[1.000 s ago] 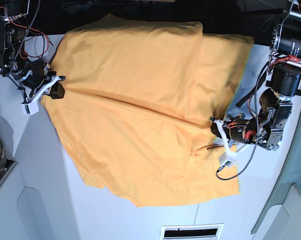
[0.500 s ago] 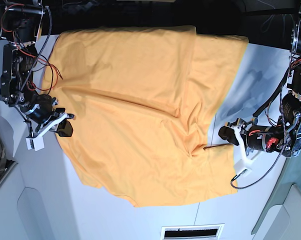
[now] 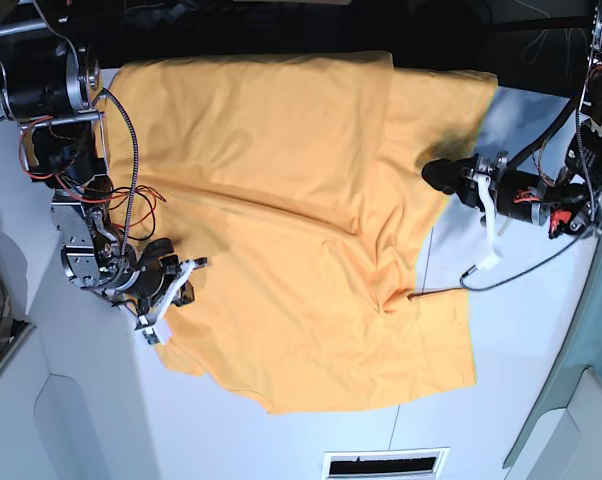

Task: Layout the t-shirt on the table in an organized manner, then fold the t-shirt properly
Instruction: 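Regrasp the shirt edges with both grippers and stretch them apart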

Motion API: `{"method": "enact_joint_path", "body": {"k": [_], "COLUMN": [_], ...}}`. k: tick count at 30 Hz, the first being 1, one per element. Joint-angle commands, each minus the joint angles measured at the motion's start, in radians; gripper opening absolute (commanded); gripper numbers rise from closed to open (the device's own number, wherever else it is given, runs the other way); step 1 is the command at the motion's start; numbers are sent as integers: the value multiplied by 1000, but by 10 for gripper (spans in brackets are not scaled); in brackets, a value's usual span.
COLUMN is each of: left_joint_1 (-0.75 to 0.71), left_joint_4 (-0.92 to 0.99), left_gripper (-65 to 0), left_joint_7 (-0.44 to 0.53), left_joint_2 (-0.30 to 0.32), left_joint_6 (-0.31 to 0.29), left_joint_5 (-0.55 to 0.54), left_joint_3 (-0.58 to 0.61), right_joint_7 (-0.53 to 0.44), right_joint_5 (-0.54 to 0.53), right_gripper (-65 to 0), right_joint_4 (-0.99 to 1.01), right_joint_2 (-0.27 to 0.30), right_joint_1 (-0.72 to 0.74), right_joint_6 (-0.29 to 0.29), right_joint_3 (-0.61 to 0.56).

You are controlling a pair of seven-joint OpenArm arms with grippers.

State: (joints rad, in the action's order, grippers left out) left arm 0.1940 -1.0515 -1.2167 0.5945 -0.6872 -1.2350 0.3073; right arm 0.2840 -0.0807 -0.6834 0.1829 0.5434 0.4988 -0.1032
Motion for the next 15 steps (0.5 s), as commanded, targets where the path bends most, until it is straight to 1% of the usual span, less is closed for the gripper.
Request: {"method": "enact_joint_path", "body": {"k": [1, 3, 5, 7, 9, 12, 13, 15], "left_joint_1": [0, -29, -48, -56, -51, -13, 8, 59], "left_joint_4": [-11, -11, -6, 11, 40, 92, 113, 153], "left_gripper": [-512, -567, -605, -622, -622, -623, -625, -636], "left_joint_7": [2, 20, 44, 68, 135, 244, 266, 288], "left_joint_2": [3, -20, -44, -66, -71, -64, -62, -63], "left_joint_6": [-11, -11, -11, -11, -1, 112, 141, 174], "left_joint_5": [-7, 69, 194, 332, 467, 677, 730, 795], "left_joint_3": [-6, -6, -6, -6, -6, -6, -6, -6], "right_joint_7": [-18, -18, -18, -18, 5, 56, 64, 83], "right_joint_5": [5, 13, 10, 9, -14, -116, -147, -200], "right_gripper": [-650, -650, -650, -650, -650, -650, -650, -650], "right_joint_4": [-10, -9, -9, -10, -10, -14, -23, -49], "right_joint_2": [8, 19, 37, 61, 88, 134, 149, 172], "right_joint_1": [24, 18, 9, -3, -15, -34, -44, -72], "right_joint_6": [0, 0, -2, -2, -1, 5, 11, 31], "right_joint_3": [-3, -4, -4, -4, -4, -2, 0, 9]}}
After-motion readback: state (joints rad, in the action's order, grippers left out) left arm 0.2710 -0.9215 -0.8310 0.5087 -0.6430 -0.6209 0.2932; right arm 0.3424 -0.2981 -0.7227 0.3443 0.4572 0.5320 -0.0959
